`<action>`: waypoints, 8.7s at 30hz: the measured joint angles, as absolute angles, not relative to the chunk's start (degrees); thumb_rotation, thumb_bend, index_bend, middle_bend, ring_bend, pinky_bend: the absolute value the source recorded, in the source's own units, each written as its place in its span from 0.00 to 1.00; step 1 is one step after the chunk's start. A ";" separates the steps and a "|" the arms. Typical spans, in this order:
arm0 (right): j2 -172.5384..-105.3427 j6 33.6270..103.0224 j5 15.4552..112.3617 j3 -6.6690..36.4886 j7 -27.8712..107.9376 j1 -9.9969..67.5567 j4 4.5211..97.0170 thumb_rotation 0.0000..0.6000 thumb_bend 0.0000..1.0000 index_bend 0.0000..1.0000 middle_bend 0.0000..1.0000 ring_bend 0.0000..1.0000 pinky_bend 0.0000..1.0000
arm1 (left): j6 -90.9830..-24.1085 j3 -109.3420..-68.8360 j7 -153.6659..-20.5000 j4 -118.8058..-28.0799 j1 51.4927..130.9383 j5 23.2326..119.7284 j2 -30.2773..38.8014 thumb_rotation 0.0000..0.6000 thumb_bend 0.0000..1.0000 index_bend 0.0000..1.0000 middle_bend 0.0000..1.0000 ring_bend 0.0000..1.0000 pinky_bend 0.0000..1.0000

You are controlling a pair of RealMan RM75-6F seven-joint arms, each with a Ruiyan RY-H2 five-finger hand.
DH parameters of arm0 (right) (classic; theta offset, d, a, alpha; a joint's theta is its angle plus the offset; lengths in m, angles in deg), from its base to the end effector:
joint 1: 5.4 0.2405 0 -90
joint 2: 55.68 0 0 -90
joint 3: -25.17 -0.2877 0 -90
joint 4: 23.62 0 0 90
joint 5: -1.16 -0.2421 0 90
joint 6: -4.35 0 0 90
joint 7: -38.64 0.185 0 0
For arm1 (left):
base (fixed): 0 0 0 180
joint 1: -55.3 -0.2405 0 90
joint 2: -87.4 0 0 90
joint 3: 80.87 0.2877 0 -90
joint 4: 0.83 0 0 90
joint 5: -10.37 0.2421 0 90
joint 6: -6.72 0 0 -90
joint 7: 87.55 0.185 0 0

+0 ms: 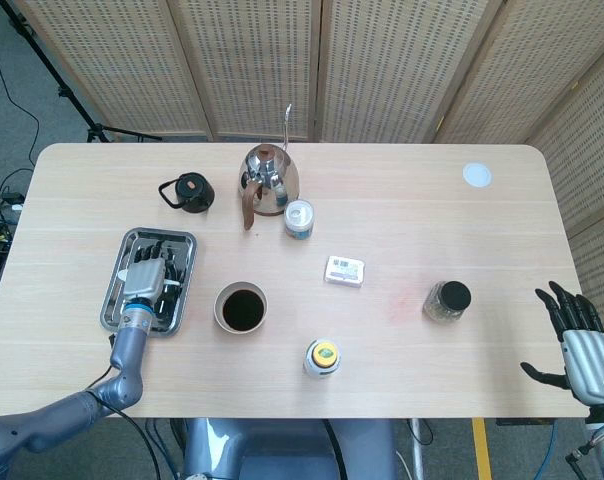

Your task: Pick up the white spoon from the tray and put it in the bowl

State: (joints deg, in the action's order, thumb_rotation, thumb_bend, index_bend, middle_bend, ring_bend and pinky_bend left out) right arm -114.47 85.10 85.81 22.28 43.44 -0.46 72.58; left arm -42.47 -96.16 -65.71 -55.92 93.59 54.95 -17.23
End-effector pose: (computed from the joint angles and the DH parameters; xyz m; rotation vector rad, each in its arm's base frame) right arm -0.3533 -0.2266 0.1586 1.3831 -1.0120 0.8965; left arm -0.2994 0.4380 -0.1048 -1.4530 -1.2273 -0.6037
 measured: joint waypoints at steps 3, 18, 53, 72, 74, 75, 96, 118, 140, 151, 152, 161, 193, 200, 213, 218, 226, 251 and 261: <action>-114.47 85.03 85.82 22.31 43.48 -0.44 72.60 1.00 0.00 0.04 0.00 0.00 0.00 | -42.66 -96.18 -66.03 -56.52 93.38 55.25 -16.85 1.00 0.41 0.60 0.00 0.00 0.00; -114.56 84.73 85.82 22.45 43.37 -0.31 72.71 1.00 0.00 0.04 0.00 0.00 0.00 | -45.64 -96.93 -73.29 -66.33 91.20 61.39 -10.84 1.00 0.41 0.60 0.00 0.00 0.00; -114.79 83.74 85.51 22.73 43.58 0.04 72.68 1.00 0.00 0.04 0.00 0.00 0.00 | -48.92 -92.83 -150.97 -83.37 89.61 96.27 -4.58 1.00 0.40 0.65 0.00 0.00 0.00; -115.13 81.88 84.09 22.50 44.41 0.75 71.70 1.00 0.00 0.04 0.00 0.00 0.00 | -50.12 -90.13 -161.16 -67.68 92.63 96.12 -16.41 1.00 0.41 0.66 0.00 0.00 0.00; -115.16 81.84 84.07 22.51 44.37 0.77 71.70 1.00 0.00 0.04 0.00 0.00 0.00 | -50.43 -89.63 -162.00 -66.65 92.61 96.26 -16.86 1.00 0.42 0.66 0.00 0.00 0.00; -115.17 81.80 84.06 22.51 44.37 0.79 71.69 1.00 0.00 0.04 0.00 0.00 0.00 | -50.47 -89.49 -162.17 -66.26 92.60 96.23 -17.05 1.00 0.42 0.66 0.00 0.00 0.00; -114.94 81.49 83.85 22.57 45.24 0.84 71.58 1.00 0.00 0.04 0.00 0.00 0.00 | -50.21 -89.71 -162.15 -58.51 93.31 93.98 -22.40 1.00 0.43 0.67 0.00 0.00 0.00; -114.41 81.80 84.13 22.54 46.19 0.75 71.88 1.00 0.00 0.04 0.00 0.00 0.00 | -52.94 -87.21 -162.16 -62.24 92.39 96.13 -22.09 1.00 0.44 0.67 0.00 0.00 0.00; -114.81 81.55 84.45 22.90 45.51 0.84 71.98 1.00 0.00 0.04 0.00 0.00 0.00 | -55.54 -85.92 -167.41 -60.51 89.28 95.96 -20.04 1.00 0.45 0.67 0.00 0.00 0.00; -114.99 81.12 84.02 22.82 45.54 1.02 71.66 1.00 0.00 0.04 0.00 0.00 0.00 | -55.20 -87.81 -164.17 -56.37 90.90 95.41 -23.06 1.00 0.49 0.67 0.00 0.00 0.00; -115.01 81.11 83.99 22.79 45.53 1.03 71.61 1.00 0.00 0.04 0.00 0.00 0.00 | -55.17 -88.00 -163.93 -55.96 91.11 95.36 -23.51 1.00 0.49 0.67 0.00 0.00 0.00; -114.94 80.95 83.75 22.68 45.94 1.11 71.49 1.00 0.00 0.04 0.00 0.00 0.00 | -55.22 -88.02 -163.45 -55.71 92.42 96.30 -25.19 1.00 0.50 0.68 0.00 0.00 0.00; -115.21 81.26 84.01 22.95 45.14 0.95 71.88 1.00 0.00 0.04 0.00 0.00 0.00 | -55.93 -86.50 -167.75 -54.87 91.17 96.58 -23.94 1.00 0.50 0.68 0.00 0.00 0.00; -115.08 81.30 83.99 22.87 45.48 0.94 71.91 1.00 0.00 0.04 0.00 0.00 0.00 | -55.50 -86.69 -167.37 -54.25 91.75 96.60 -24.74 1.00 0.50 0.68 0.00 0.00 0.00; -114.84 81.50 84.15 22.81 45.89 0.89 72.02 1.00 0.00 0.04 0.00 0.00 0.00 | -55.73 -86.02 -166.87 -57.18 91.99 97.32 -24.62 1.00 0.50 0.68 0.00 0.00 0.00; -114.85 81.55 84.21 22.85 45.84 0.87 72.02 1.00 0.00 0.04 0.00 0.00 0.00 | -56.58 -85.35 -168.03 -57.73 91.18 97.59 -24.18 1.00 0.50 0.68 0.00 0.00 0.00; -115.04 81.45 84.43 23.04 45.52 0.88 72.02 1.00 0.00 0.04 0.00 0.00 0.00 | -57.99 -84.95 -169.18 -56.98 89.63 97.35 -23.11 1.00 0.50 0.68 0.00 0.00 0.00; -114.97 81.31 83.94 22.77 45.85 0.96 71.78 1.00 0.00 0.04 0.00 0.00 0.00 | -56.04 -86.56 -168.17 -55.59 92.18 97.12 -25.51 1.00 0.50 0.68 0.00 0.00 0.00; -115.04 81.43 84.29 22.94 45.61 0.92 71.92 1.00 0.00 0.04 0.00 0.00 0.00 | -56.49 -85.09 -170.83 -57.22 91.02 97.65 -24.42 1.00 0.50 0.68 0.00 0.00 0.00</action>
State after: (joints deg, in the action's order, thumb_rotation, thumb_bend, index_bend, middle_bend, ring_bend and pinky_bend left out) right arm -115.04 81.43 84.29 22.94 45.61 0.92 71.92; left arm -56.49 -85.09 -170.83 -57.22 91.02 97.65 -24.42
